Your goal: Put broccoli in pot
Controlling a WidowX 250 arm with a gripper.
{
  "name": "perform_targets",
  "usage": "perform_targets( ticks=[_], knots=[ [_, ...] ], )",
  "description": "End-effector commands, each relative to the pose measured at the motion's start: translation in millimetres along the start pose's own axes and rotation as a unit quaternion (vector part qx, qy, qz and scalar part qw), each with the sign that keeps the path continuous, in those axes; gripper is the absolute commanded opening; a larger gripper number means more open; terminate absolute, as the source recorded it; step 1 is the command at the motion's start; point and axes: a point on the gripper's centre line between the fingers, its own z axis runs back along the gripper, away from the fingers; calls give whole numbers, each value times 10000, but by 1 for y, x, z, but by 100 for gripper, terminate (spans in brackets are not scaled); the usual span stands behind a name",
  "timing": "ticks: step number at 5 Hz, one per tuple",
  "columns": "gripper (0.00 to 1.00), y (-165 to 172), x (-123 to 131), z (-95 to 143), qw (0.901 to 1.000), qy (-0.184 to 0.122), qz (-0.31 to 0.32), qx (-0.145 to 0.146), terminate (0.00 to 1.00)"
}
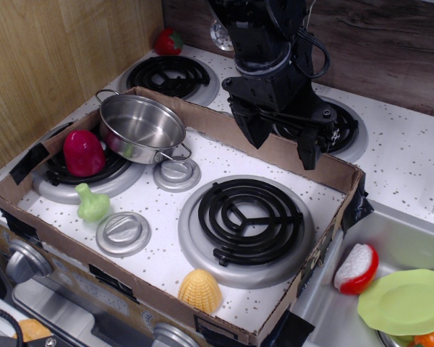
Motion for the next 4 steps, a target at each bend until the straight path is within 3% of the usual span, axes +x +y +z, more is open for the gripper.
perform_targets(
  ticks=[1,2,4],
  knots=[
    [100,0,0,0,10000,0,0,0,0],
    [100,14,-21,10,9994,299,199,19,0],
    [100,48,-57,34,9945,860,476,368,0]
  ],
)
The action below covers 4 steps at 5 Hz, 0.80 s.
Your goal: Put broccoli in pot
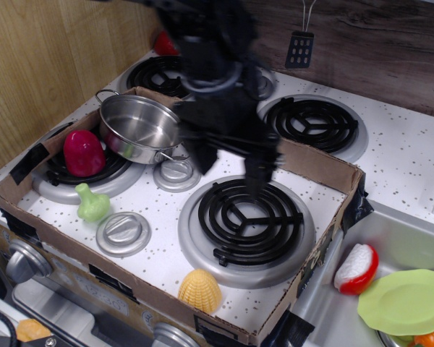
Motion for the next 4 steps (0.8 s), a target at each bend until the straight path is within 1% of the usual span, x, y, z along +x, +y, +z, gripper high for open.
perform_targets(
  ticks=[1,2,3,4],
  knots=[
    [100,34,-14,25,9995,156,76,274,0],
    [100,53,-20,27,9984,414,199,324,0],
    [100,74,-26,23,9979,428,250,417,0],
    [100,96,-33,12,9978,321,318,478,0]
  ],
)
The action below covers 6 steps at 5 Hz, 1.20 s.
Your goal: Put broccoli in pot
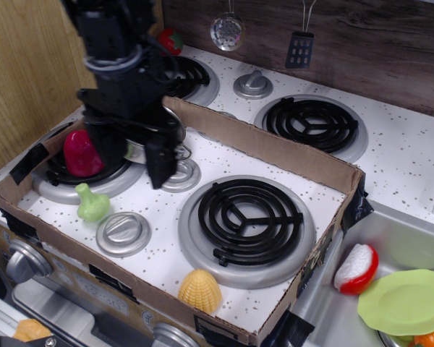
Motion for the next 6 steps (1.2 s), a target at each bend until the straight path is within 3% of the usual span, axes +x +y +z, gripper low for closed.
perform_targets(
  ticks=[1,3,4,5,6],
  knots=[
    [100,36,-4,-15,9996,-226,142,130,0],
    [100,63,-20,-37,9987,-391,281,170,0],
    [100,67,-31,-43,9985,-302,429,155,0],
    [0,58,-23,-50,9994,-163,313,-28,0],
    [0,55,-13,-51,9998,-128,155,-31,0]
  ],
)
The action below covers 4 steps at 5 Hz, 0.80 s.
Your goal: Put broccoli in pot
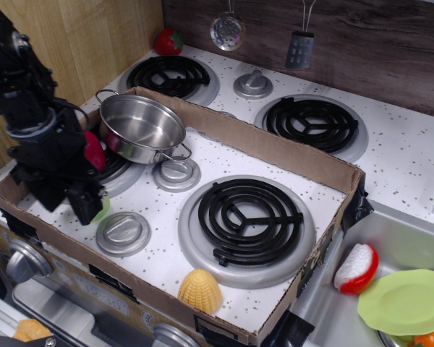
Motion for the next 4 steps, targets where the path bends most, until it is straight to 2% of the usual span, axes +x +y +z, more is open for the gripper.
perform_targets(
  ticks=[1,3,4],
  knots=[
    [0,-1,19,8,9996,-154,-240,64,0],
    [0,-4,19,21,9990,-201,-296,275,0],
    [0,-10,30,56,9987,-65,-401,311,0]
  ],
)
